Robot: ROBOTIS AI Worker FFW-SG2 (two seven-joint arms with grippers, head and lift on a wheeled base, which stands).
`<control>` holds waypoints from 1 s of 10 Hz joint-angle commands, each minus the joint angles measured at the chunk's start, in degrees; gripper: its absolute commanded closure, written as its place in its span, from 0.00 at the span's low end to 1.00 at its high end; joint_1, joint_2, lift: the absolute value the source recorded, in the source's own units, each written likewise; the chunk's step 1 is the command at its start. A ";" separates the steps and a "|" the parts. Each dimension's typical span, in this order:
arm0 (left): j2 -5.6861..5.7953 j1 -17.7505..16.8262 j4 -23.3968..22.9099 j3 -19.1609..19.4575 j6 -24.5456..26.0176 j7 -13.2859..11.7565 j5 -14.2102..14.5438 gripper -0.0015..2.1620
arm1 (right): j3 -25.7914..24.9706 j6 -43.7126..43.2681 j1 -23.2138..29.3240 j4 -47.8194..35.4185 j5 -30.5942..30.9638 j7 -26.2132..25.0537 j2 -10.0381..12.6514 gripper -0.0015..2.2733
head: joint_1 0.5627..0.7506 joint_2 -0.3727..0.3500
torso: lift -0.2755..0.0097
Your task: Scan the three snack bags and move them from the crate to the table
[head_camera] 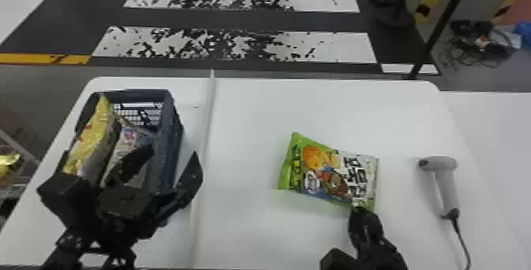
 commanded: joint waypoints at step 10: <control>0.00 0.95 -0.58 -1.03 -0.35 -0.35 0.00 0.01 | -2.20 -4.46 6.18 -5.42 3.94 -2.73 -4.57 0.00 | 0.70 0.51 | 0.75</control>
